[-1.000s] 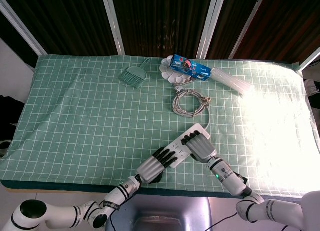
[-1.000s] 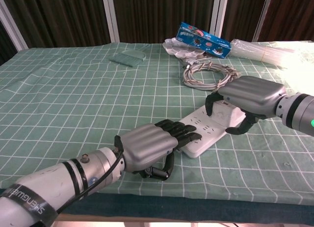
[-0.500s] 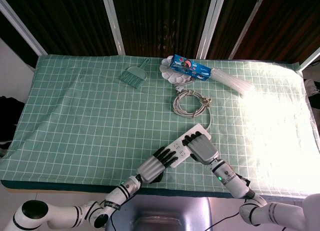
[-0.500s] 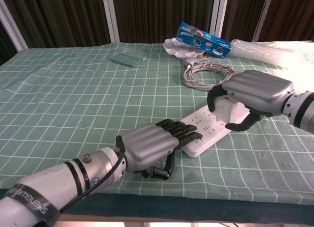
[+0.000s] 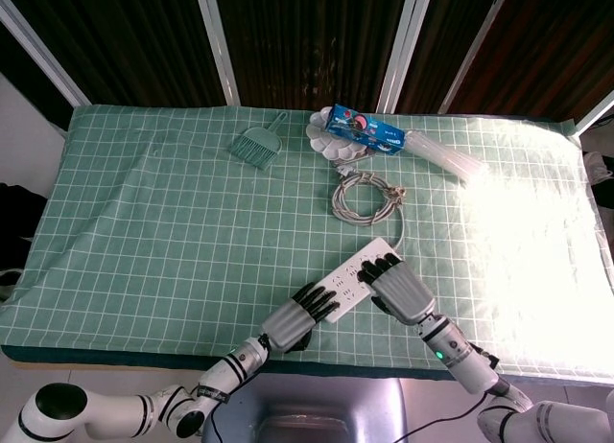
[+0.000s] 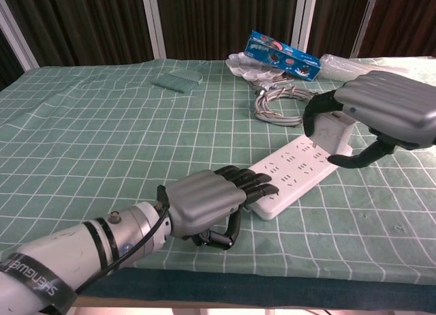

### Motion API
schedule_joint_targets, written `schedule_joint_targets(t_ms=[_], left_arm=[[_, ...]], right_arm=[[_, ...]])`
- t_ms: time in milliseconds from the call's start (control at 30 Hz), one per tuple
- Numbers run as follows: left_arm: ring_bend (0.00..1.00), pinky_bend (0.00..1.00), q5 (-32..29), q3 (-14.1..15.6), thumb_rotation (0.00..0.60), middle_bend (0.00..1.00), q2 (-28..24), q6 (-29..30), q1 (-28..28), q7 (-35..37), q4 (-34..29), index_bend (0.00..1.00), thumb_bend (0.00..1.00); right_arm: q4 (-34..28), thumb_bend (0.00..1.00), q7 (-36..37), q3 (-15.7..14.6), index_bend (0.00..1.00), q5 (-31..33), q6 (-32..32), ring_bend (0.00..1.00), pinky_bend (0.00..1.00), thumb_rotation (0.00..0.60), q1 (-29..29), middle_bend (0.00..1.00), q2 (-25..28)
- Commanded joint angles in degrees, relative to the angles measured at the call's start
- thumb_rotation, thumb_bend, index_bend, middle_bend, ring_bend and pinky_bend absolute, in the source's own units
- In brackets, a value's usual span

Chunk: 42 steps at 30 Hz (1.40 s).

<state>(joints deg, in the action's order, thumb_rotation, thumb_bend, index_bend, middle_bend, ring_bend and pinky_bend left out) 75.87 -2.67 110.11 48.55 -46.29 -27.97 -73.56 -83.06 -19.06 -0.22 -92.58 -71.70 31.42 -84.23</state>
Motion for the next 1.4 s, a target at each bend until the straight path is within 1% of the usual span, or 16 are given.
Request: schedule_joint_targets(t_ms=[33, 133, 300, 467, 633, 667, 733, 800, 867, 933, 1000, 1100, 1200, 1300, 1367, 1400], left_arm=[[0.00, 0.05, 1.47, -0.18, 0.343, 0.00, -1.56, 1.36, 0.16, 1.13, -1.18, 0.00, 0.88], [0.00, 0.05, 2.98, -0.39, 0.345, 0.00, -3.17, 2.64, 0.18, 2.14, -1.99, 0.00, 0.88], [0.00, 0.05, 4.98, -1.12, 0.329, 0.00, -5.58, 5.06, 0.45, 4.31, -3.23, 0.00, 0.86], [0.00, 0.05, 5.54, -1.19, 0.314, 0.00, -7.25, 6.37, 1.13, 5.84, -3.86, 0.00, 0.80], [0.00, 0.05, 5.80, -0.84, 0.323, 0.00, -8.40, 7.06, 1.77, 6.37, -4.10, 0.00, 0.77], [0.00, 0.05, 5.83, -0.84, 0.326, 0.00, -8.61, 7.20, 1.87, 6.47, -4.22, 0.00, 0.76], [0.00, 0.05, 5.98, -0.80, 0.331, 0.00, -9.22, 7.56, 2.13, 6.85, -4.74, 0.00, 0.74], [0.00, 0.05, 6.20, -0.76, 0.331, 0.00, -9.94, 8.01, 2.43, 7.46, -5.42, 0.00, 0.70], [0.00, 0.05, 6.58, -0.58, 0.334, 0.00, -11.15, 8.62, 2.90, 8.64, -6.58, 0.00, 0.67], [0.00, 0.06, 7.27, -0.22, 0.338, 0.00, -12.79, 9.58, 3.53, 9.66, -7.89, 0.00, 0.64], [0.00, 0.06, 8.14, 0.20, 0.341, 0.00, -14.43, 10.87, 4.28, 10.54, -9.00, 0.00, 0.61], [0.00, 0.06, 9.92, 1.29, 0.338, 0.00, -17.94, 13.73, 6.14, 13.54, -11.47, 0.00, 0.60], [0.00, 0.06, 12.49, 3.12, 0.327, 0.00, -22.47, 17.99, 8.86, 16.50, -14.11, 0.00, 0.59], [0.00, 0.06, 15.55, 5.78, 0.323, 0.00, -27.71, 24.36, 13.01, 17.76, -16.15, 0.00, 0.58], [0.00, 0.06, 17.35, 7.98, 0.364, 0.00, -31.48, 29.31, 16.61, 19.24, -17.02, 0.00, 0.58], [0.00, 0.06, 17.83, 8.83, 0.409, 0.00, -32.88, 31.44, 18.26, 20.02, -16.97, 0.00, 0.57]], right_arm=[[-3.41, 0.57, -3.79, -2.93, 0.83, -1.17, 0.06, 0.49, 0.51, 0.600, -2.14, 0.64, 5.20], [-5.48, 0.57, -9.78, -4.44, 0.83, 0.53, 1.69, 0.49, 0.51, 0.600, -3.62, 0.64, 9.26], [-7.01, 0.57, -20.66, -5.38, 0.82, 5.88, 5.38, 0.49, 0.51, 0.600, -5.34, 0.64, 12.74], [-6.30, 0.57, -27.70, -5.95, 0.72, 10.75, 9.97, 0.41, 0.50, 0.600, -5.58, 0.64, 12.62], [-4.20, 0.57, -29.49, -6.00, 0.65, 12.78, 12.54, 0.35, 0.47, 0.600, -5.44, 0.61, 10.71], [-4.08, 0.57, -29.43, -6.04, 0.60, 12.86, 12.83, 0.32, 0.44, 0.600, -5.41, 0.57, 10.62], [-4.42, 0.56, -29.75, -6.09, 0.44, 13.65, 13.64, 0.25, 0.35, 0.600, -5.36, 0.45, 10.88], [-5.43, 0.47, -29.17, -6.00, 0.21, 13.98, 14.03, 0.16, 0.24, 0.600, -5.28, 0.28, 11.42], [-6.79, 0.38, -27.29, -5.93, 0.07, 13.43, 13.50, 0.09, 0.17, 0.600, -5.49, 0.19, 12.46], [-8.75, 0.29, -24.71, -5.88, 0.00, 12.61, 12.21, 0.03, 0.12, 0.600, -6.07, 0.11, 13.98], [-10.89, 0.23, -22.09, -5.89, 0.00, 11.92, 10.84, 0.00, 0.08, 0.600, -6.80, 0.04, 15.72], [-14.68, 0.21, -17.66, -6.08, 0.00, 10.19, 7.58, 0.00, 0.08, 0.600, -8.47, 0.01, 19.11], [-18.08, 0.20, -13.84, -6.11, 0.00, 8.05, 2.00, 0.00, 0.07, 0.600, -11.26, 0.00, 22.28], [-20.33, 0.20, -11.18, -5.84, 0.00, 5.94, -5.67, 0.00, 0.07, 0.600, -15.23, 0.00, 24.18], [-20.35, 0.20, -9.19, -5.43, 0.00, 4.56, -11.66, 0.00, 0.07, 0.600, -18.45, 0.00, 24.13], [-19.95, 0.20, -8.02, -5.26, 0.00, 4.08, -13.96, 0.00, 0.06, 0.600, -19.77, 0.00, 23.84]])
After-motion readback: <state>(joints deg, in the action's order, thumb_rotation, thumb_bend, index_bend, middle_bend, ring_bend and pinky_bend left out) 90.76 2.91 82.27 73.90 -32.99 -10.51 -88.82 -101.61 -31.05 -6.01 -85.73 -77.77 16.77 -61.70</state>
